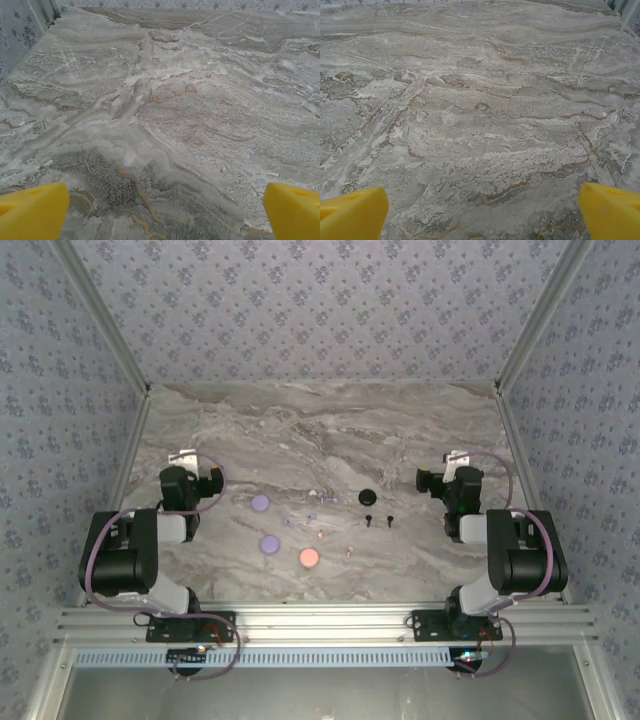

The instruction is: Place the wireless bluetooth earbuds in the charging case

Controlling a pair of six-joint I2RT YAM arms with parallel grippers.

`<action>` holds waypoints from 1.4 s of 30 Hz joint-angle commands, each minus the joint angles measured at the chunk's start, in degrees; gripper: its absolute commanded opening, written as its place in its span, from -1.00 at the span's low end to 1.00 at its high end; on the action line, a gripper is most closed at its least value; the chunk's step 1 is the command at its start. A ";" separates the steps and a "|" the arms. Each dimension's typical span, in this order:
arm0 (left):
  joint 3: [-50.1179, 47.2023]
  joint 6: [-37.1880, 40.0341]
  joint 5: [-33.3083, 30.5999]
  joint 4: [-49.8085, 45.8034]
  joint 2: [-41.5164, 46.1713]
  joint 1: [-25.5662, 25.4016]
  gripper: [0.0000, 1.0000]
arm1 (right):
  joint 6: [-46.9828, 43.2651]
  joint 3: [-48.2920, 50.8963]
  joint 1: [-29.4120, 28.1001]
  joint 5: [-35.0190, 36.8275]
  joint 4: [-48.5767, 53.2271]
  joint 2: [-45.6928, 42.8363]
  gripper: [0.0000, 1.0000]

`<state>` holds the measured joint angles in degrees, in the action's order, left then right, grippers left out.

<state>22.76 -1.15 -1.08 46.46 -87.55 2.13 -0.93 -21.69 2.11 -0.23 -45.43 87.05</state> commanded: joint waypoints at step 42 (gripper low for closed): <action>13.98 -27.26 8.76 -46.33 25.16 -2.67 0.98 | 10.98 -17.37 -2.63 -6.49 53.58 -23.40 1.00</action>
<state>34.09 -17.10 1.48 14.22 -62.70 0.67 6.37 -36.42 2.09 -2.92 -9.43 64.40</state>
